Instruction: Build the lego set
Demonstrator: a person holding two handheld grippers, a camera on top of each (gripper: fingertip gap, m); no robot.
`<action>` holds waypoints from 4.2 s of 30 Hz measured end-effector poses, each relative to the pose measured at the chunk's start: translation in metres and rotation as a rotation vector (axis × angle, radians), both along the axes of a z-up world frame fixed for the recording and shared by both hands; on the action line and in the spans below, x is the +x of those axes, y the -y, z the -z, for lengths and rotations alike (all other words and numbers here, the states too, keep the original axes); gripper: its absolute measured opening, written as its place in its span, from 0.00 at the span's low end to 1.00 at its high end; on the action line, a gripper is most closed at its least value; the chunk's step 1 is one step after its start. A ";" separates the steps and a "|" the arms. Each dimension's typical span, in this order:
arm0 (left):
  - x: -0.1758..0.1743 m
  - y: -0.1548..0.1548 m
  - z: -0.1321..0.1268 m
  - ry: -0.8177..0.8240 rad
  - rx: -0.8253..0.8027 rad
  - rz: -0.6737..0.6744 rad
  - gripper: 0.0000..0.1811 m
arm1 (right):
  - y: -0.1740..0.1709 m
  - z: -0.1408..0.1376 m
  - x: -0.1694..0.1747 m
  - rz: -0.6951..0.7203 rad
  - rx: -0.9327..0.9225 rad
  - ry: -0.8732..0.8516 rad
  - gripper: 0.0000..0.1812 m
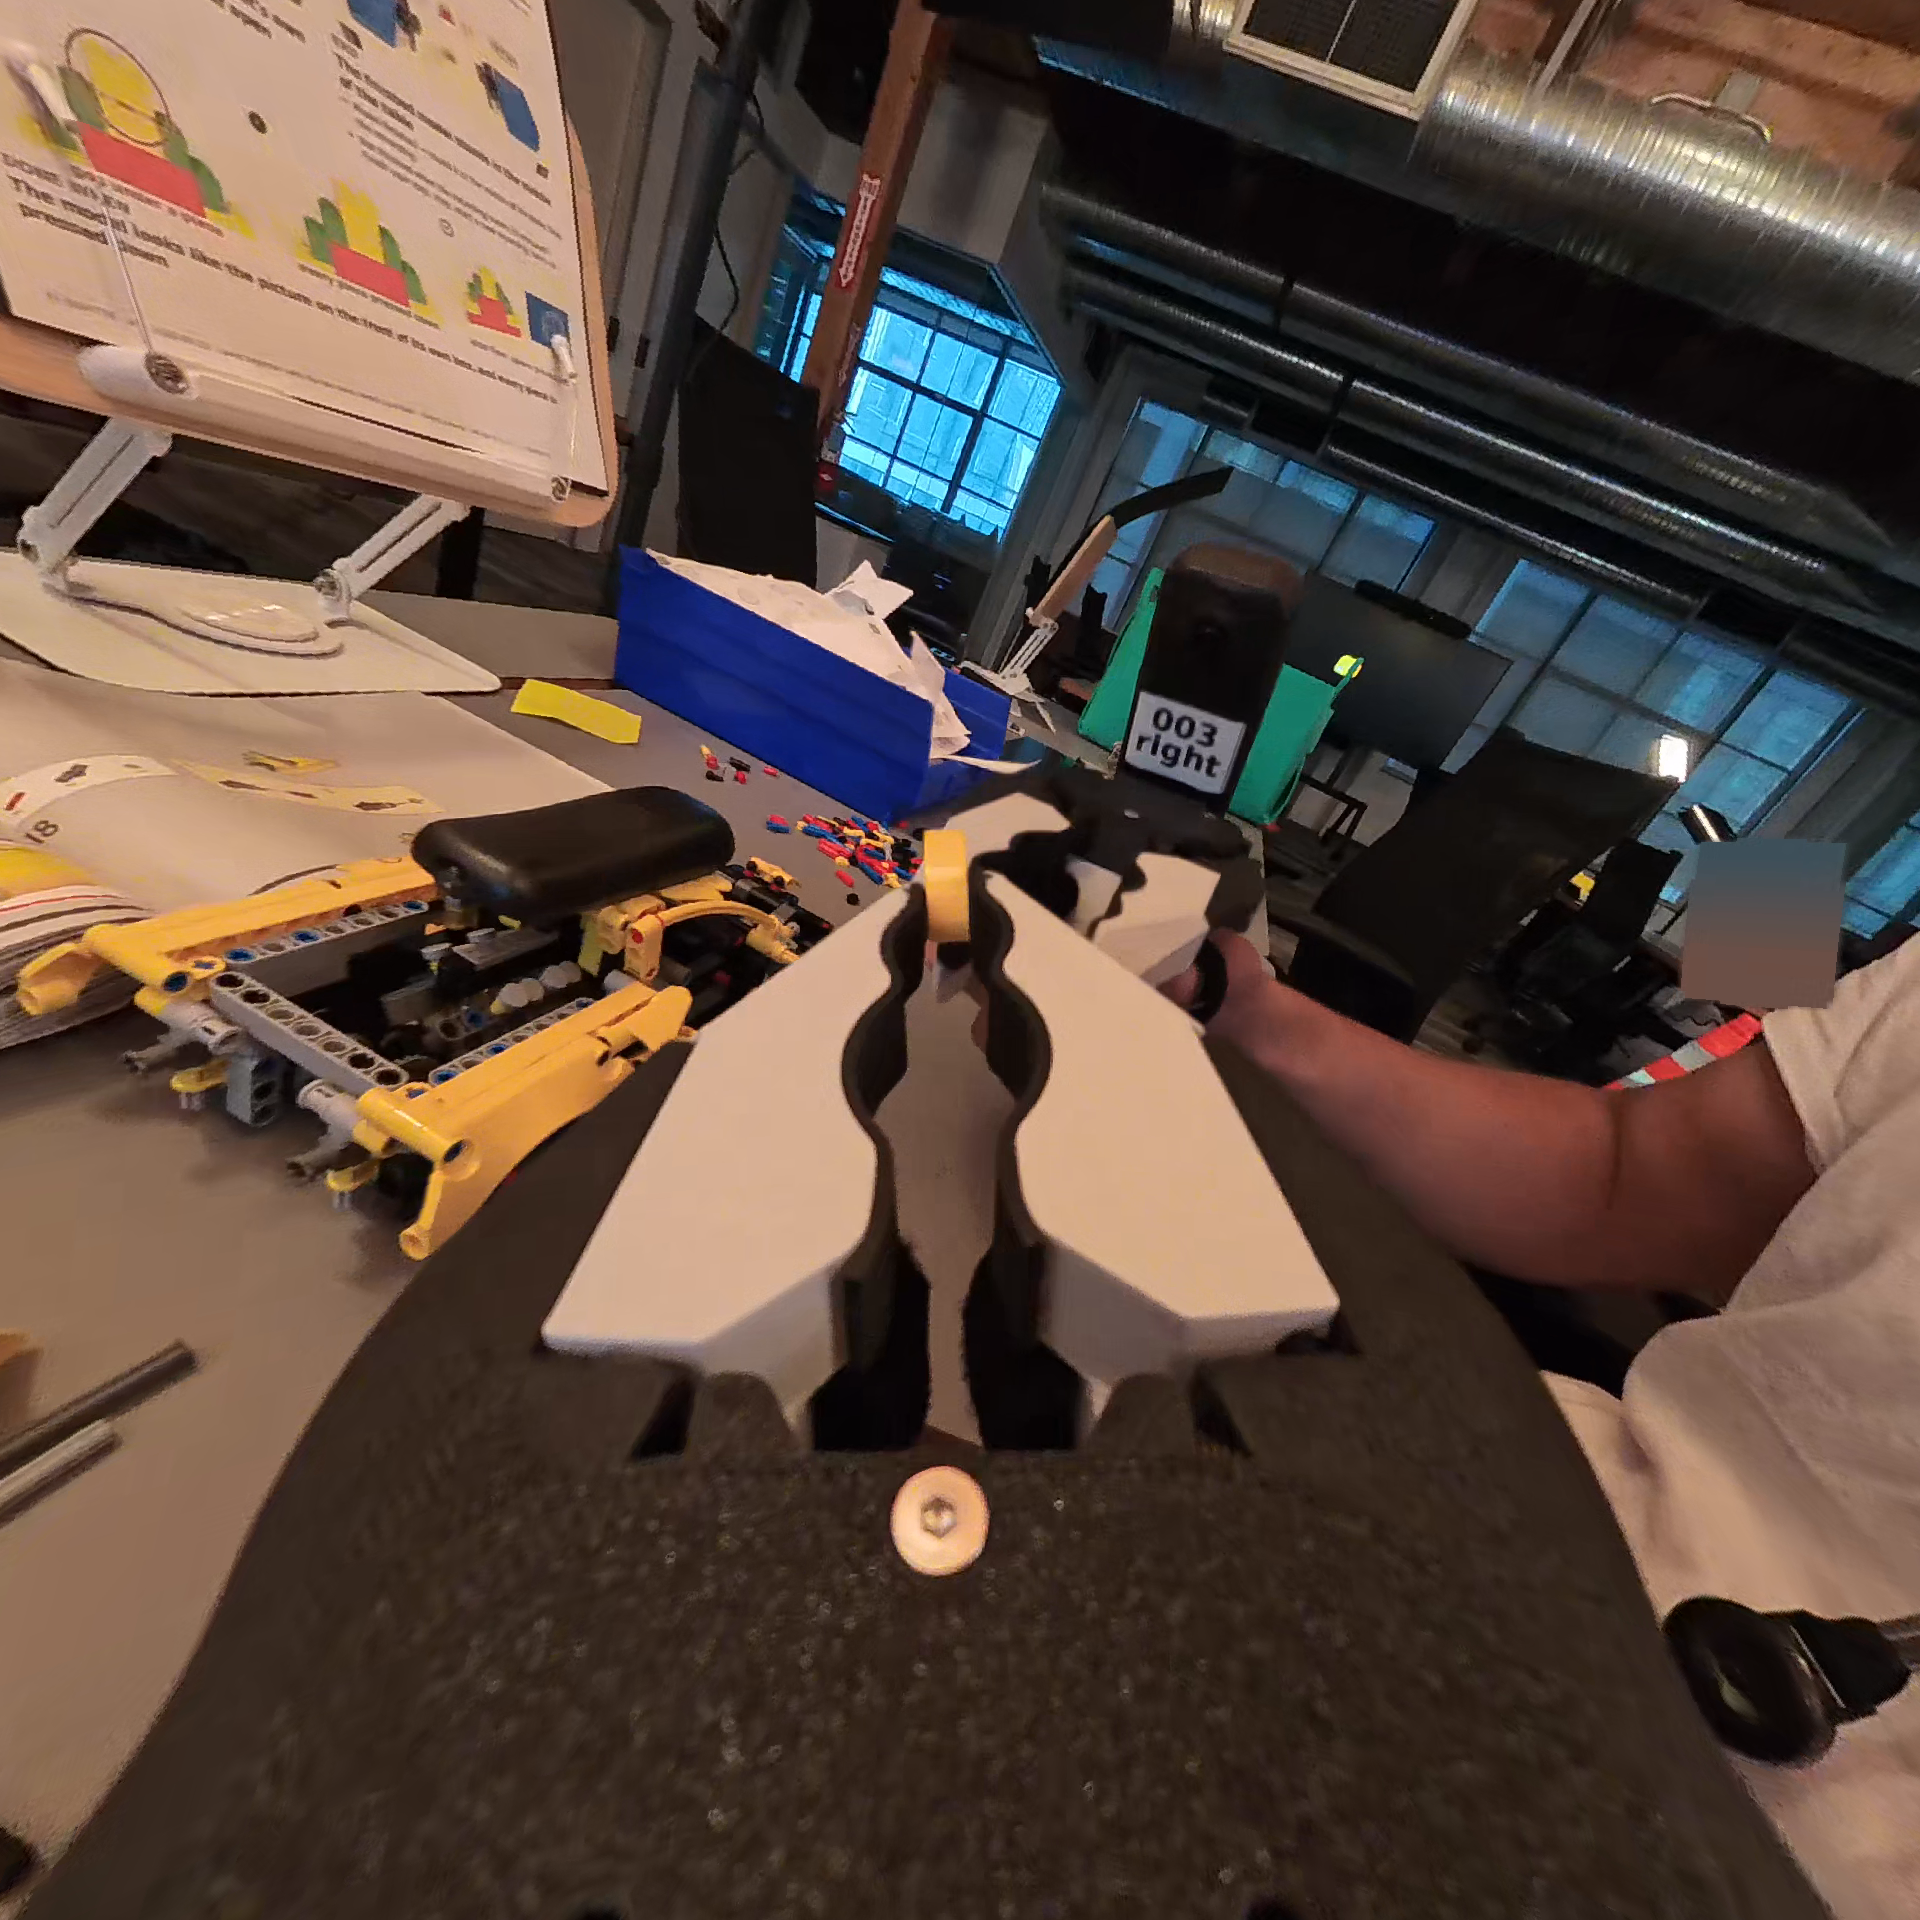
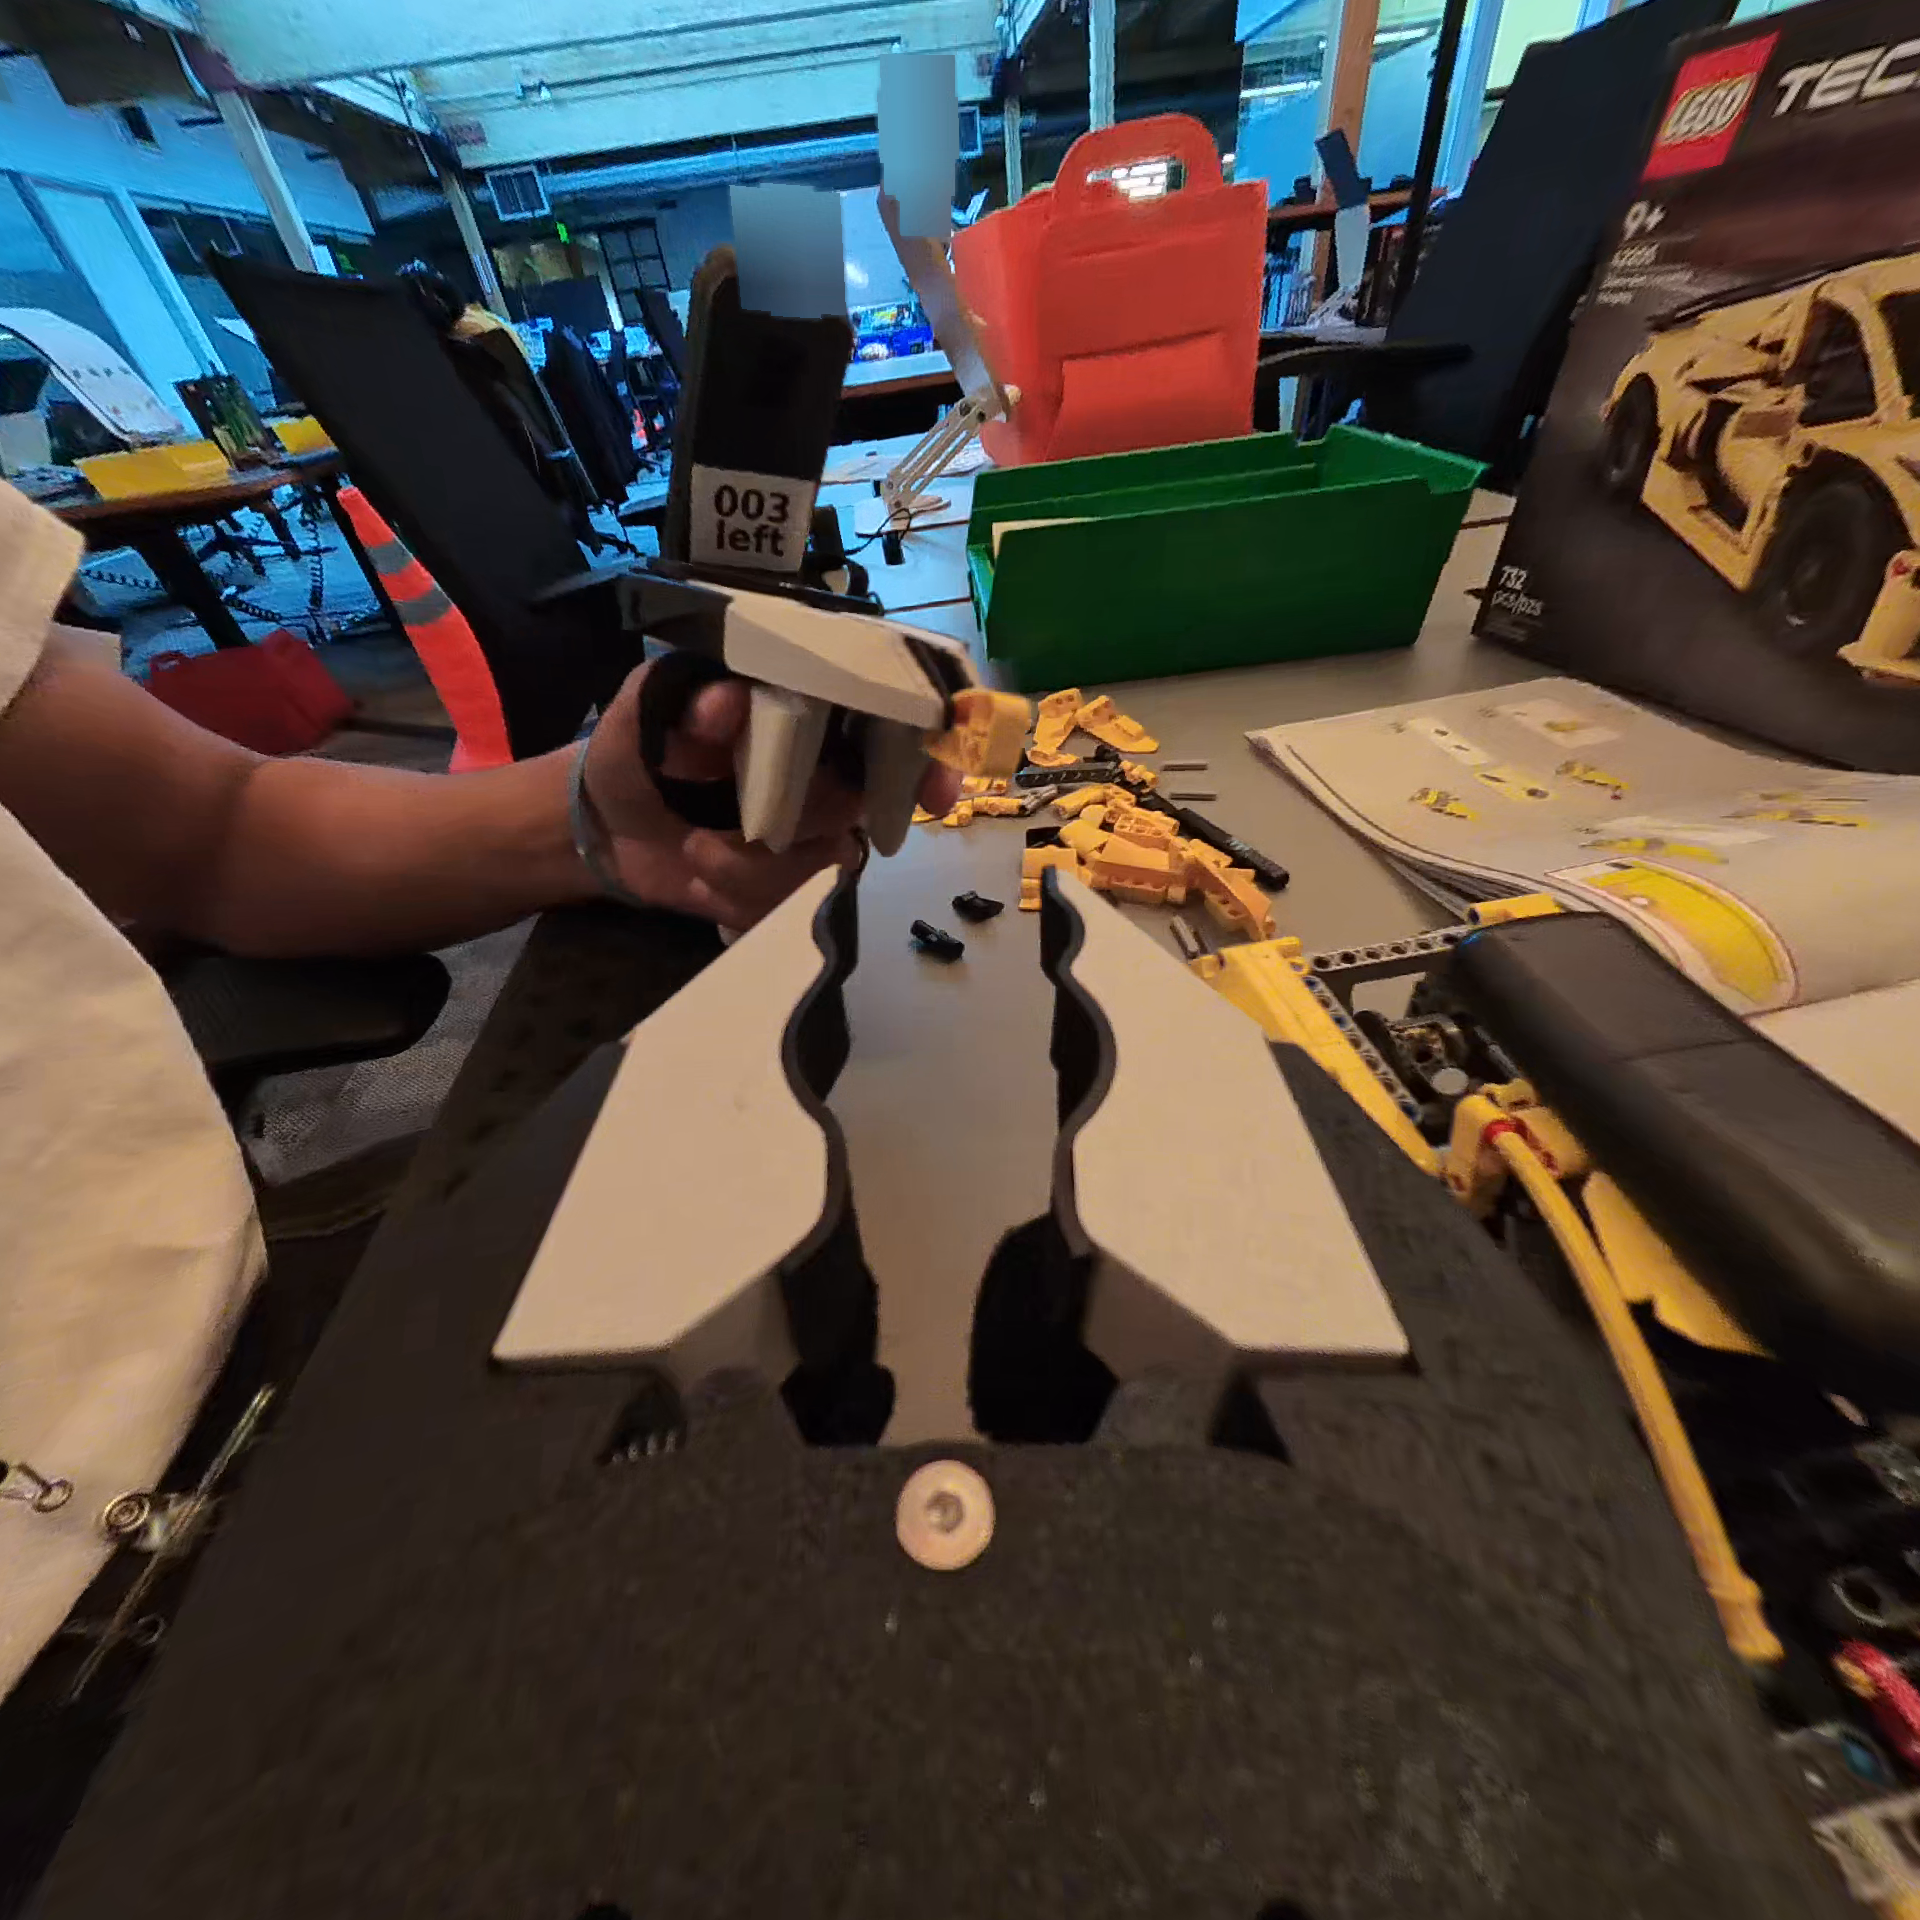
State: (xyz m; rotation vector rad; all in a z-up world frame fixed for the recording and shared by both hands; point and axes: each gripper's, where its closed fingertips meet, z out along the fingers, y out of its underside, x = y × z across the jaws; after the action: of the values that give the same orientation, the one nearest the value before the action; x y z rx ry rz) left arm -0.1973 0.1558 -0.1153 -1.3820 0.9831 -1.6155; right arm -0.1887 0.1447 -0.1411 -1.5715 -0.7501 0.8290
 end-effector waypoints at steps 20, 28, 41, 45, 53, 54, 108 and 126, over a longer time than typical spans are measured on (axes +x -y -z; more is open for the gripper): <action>0.012 -0.005 0.022 -0.094 -0.125 -0.022 0.04 | -0.032 0.024 0.011 0.452 0.135 0.368 0.21; 0.001 0.014 0.003 0.030 -0.289 0.218 0.04 | 0.010 0.000 -0.018 0.015 -0.048 -0.036 0.13; -0.002 0.038 0.004 0.011 -0.288 0.375 0.04 | 0.023 -0.018 -0.016 -0.217 -0.346 -0.366 0.04; 0.009 0.019 0.023 -0.105 -0.114 0.163 0.06 | 0.003 0.001 -0.004 -0.083 -0.417 -0.333 0.03; 0.023 -0.019 0.074 -0.583 1.038 -0.442 0.18 | -0.023 0.027 0.025 0.128 -0.556 -0.386 0.03; 0.024 -0.021 0.074 -0.617 1.170 -0.495 0.18 | -0.023 0.027 0.024 0.121 -0.574 -0.399 0.03; 0.020 -0.001 0.014 -0.302 1.081 -0.619 0.04 | -0.010 -0.023 -0.005 0.196 0.025 -0.097 0.08; 0.019 0.004 0.010 -0.294 1.203 -0.650 0.04 | -0.005 -0.024 -0.006 0.155 0.054 -0.095 0.08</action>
State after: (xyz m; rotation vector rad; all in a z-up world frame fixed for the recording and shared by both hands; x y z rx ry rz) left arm -0.1787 0.1516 -0.1257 -0.8835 1.1813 -0.1799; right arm -0.1944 0.1498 -0.1171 -1.5107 -0.5705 0.7572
